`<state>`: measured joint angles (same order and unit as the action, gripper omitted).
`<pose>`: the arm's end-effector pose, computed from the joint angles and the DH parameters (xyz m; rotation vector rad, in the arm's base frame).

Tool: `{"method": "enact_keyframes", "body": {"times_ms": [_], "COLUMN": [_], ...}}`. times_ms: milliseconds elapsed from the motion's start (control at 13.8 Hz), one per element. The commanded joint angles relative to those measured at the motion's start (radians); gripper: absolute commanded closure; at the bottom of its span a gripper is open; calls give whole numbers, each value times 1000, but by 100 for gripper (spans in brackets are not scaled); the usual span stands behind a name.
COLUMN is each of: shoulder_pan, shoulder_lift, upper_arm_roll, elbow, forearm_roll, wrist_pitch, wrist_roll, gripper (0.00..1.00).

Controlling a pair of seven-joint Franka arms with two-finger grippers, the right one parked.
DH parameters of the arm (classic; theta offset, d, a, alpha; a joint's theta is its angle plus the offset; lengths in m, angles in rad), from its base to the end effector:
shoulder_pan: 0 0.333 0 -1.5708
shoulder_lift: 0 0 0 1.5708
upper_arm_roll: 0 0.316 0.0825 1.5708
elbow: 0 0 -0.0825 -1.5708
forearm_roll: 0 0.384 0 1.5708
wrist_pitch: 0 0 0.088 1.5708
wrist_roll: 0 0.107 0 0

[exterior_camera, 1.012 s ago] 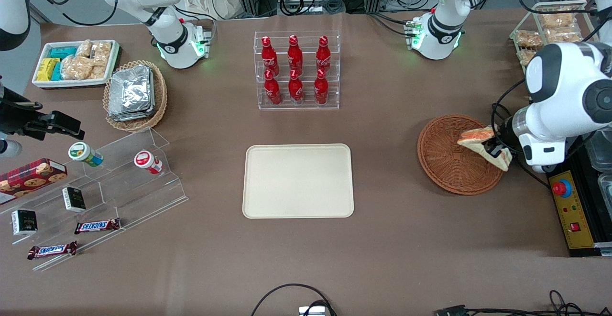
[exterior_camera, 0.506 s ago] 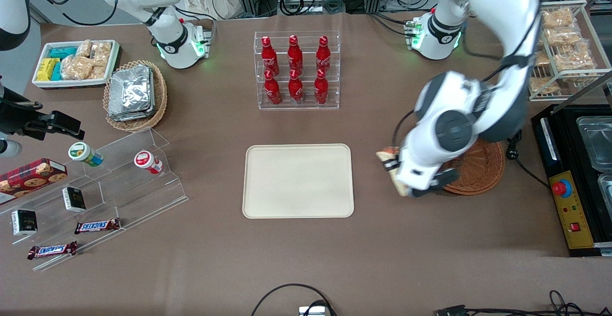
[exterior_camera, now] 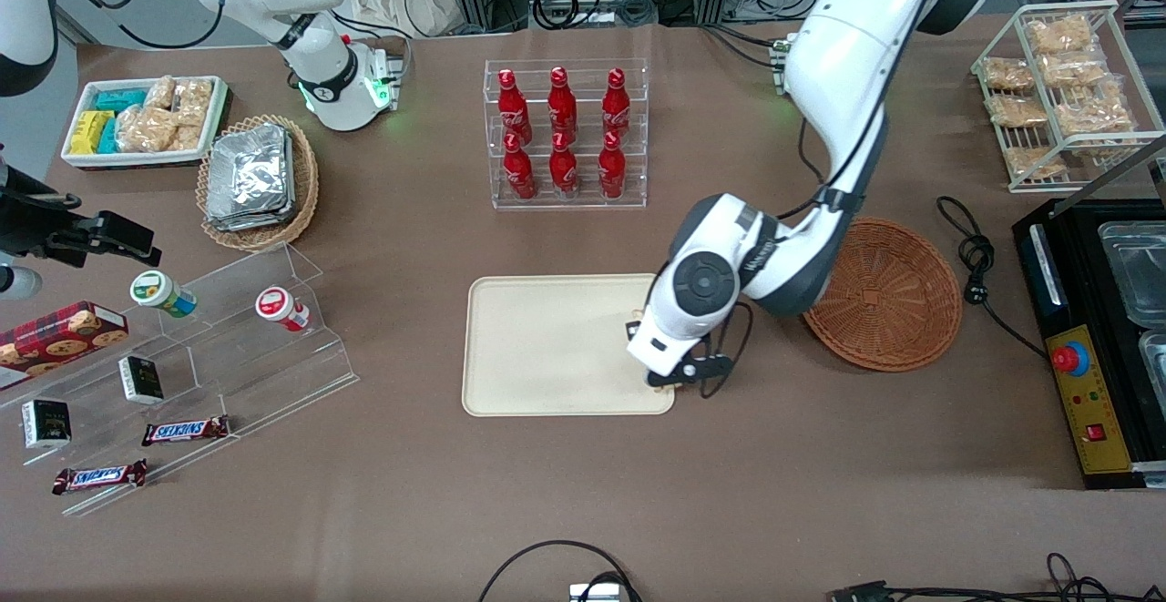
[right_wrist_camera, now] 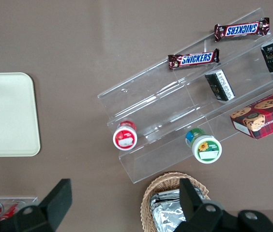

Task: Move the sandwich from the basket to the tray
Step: 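Lift the sandwich out of the basket and carry it over the cream tray, then lower the sandwich onto the tray and open the left gripper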

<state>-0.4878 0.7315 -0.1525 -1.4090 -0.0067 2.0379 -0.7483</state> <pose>0.5872 -0.4121 0.2645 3.1022 0.2253 -0.2224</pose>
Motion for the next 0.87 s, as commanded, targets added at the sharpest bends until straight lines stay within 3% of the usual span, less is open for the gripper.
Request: {"method": "enact_keyframes", "body": {"times_ms": [0, 145, 289, 578, 795], "shoulder_pan": [-28, -49, -49, -38, -16], "shoulder_lift": [55, 63, 68, 19, -90], "upper_arm_roll": [16, 18, 18, 22, 48], "elbow": [41, 35, 33, 38, 33], "forearm_roll": [-2, 4, 2, -7, 5], "wrist_pitch": [-5, -10, -12, -27, -173], "wrist_roll": [24, 23, 29, 17, 18], "gripper": [100, 84, 0, 0, 0]}}
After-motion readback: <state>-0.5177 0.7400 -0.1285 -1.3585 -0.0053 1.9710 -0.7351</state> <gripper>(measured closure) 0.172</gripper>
